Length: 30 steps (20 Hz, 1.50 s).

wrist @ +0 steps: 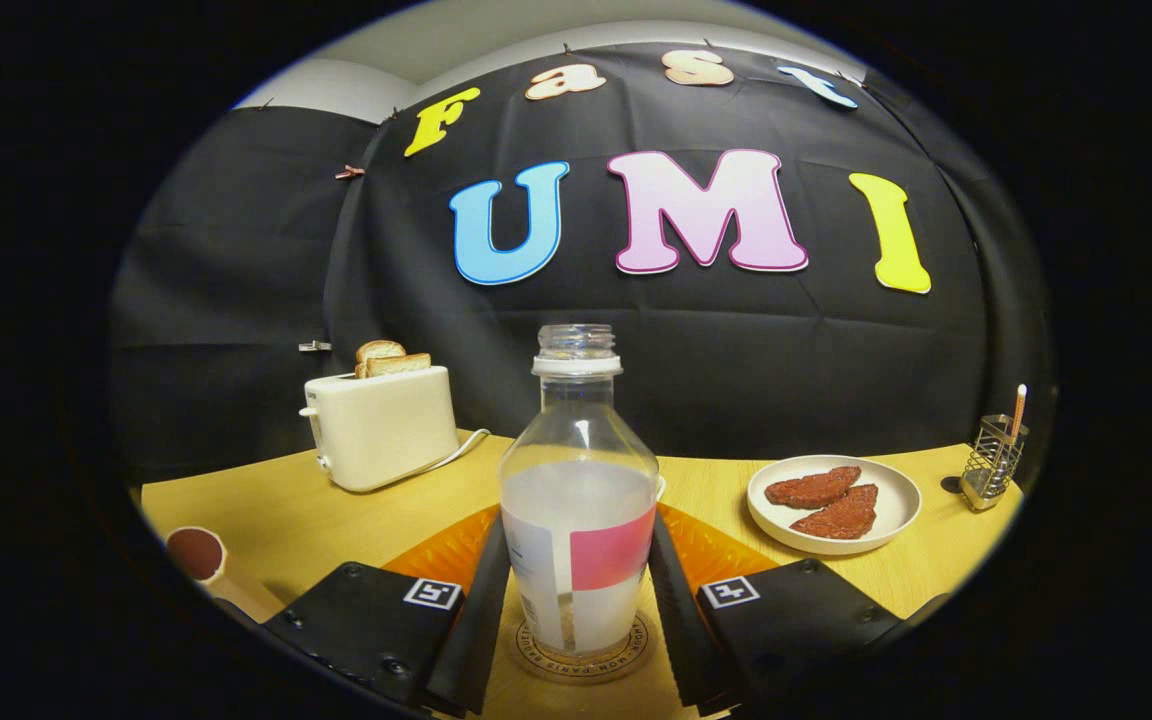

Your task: Take the bottle from table, then pour the juice into the cup, finally place the bottle on the coaster

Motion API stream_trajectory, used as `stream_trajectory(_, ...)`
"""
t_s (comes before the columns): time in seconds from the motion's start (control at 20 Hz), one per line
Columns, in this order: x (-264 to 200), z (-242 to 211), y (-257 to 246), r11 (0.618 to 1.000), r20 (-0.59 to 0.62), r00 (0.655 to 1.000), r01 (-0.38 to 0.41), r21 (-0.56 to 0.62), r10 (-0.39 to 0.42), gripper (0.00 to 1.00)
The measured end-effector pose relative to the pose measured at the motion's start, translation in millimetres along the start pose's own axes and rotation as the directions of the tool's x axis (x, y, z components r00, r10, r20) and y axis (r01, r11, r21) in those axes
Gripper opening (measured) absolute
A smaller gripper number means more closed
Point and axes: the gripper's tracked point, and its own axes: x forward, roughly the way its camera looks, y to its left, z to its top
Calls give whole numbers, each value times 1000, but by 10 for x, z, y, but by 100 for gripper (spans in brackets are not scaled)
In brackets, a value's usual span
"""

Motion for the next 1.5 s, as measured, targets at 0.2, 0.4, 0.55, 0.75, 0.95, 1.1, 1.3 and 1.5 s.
stream_trajectory(0.2,17,-38,-7,1000,-4,1000,-2,31,2,72)
stream_trajectory(0.4,15,-49,18,1000,-1,1000,-11,5,11,72)
stream_trajectory(0.55,-6,-134,73,999,-38,999,-35,37,36,77)
stream_trajectory(0.75,-35,-151,66,999,-56,998,-19,31,21,99)
stream_trajectory(0.95,-112,-146,116,999,-78,997,-20,50,24,98)
stream_trajectory(1.1,-227,-127,99,999,-82,997,-6,39,9,99)
stream_trajectory(1.3,-413,-89,84,998,-107,994,13,67,-6,98)
stream_trajectory(1.5,-674,55,72,998,-126,992,34,58,-27,98)
